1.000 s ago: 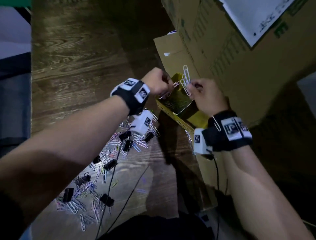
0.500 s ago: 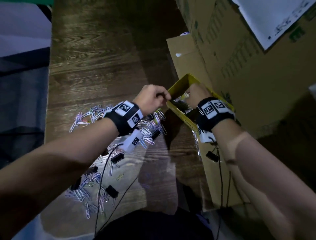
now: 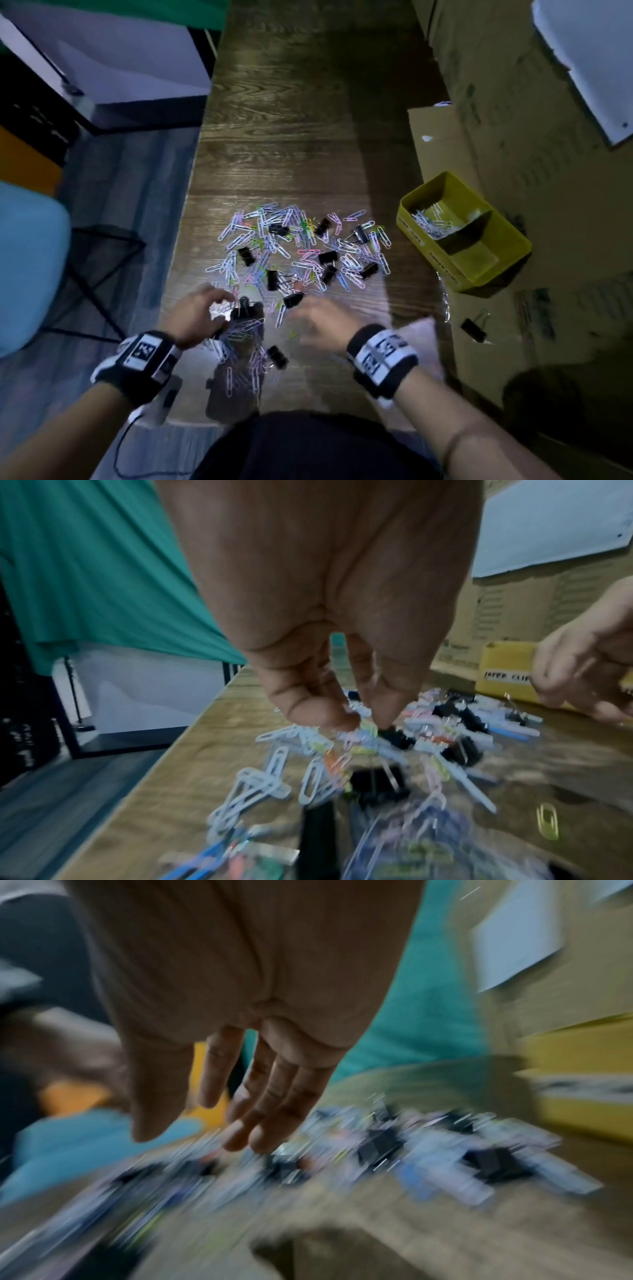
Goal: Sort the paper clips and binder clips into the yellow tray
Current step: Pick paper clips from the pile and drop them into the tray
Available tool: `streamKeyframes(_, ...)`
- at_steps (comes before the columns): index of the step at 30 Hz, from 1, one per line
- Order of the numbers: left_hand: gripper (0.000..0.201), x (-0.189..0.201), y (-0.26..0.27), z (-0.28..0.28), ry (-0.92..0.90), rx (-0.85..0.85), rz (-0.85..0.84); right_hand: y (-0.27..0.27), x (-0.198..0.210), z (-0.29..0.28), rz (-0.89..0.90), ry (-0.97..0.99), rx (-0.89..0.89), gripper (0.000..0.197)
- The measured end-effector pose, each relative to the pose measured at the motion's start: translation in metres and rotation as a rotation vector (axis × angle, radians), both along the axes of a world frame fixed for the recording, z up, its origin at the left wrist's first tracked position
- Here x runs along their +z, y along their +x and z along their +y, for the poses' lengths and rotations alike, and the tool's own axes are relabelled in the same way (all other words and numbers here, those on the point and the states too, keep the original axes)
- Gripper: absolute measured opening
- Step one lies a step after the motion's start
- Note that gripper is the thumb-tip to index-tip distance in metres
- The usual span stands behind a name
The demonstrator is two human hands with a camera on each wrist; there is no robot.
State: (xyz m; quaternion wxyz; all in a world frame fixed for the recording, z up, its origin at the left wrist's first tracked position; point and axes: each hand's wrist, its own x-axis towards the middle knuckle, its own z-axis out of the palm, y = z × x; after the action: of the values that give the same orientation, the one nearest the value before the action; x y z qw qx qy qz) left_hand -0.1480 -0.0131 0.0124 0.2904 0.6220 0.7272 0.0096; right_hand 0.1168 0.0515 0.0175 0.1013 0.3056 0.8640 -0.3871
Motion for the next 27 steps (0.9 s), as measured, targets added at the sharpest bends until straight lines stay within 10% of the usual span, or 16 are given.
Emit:
streamKeyframes(17, 0.034, -0.061, -0.029, -0.056, 0.001, -0.019, -0.019, -0.059, -0.055, -0.088, -0.236, 0.217, 0.067, 0.037)
streamKeyframes(27, 0.044, -0.05, -0.043, -0.034, 0.068, 0.039, -0.187, -0.015, -0.04, -0.055, -0.192, 0.129, -0.67, 0.04)
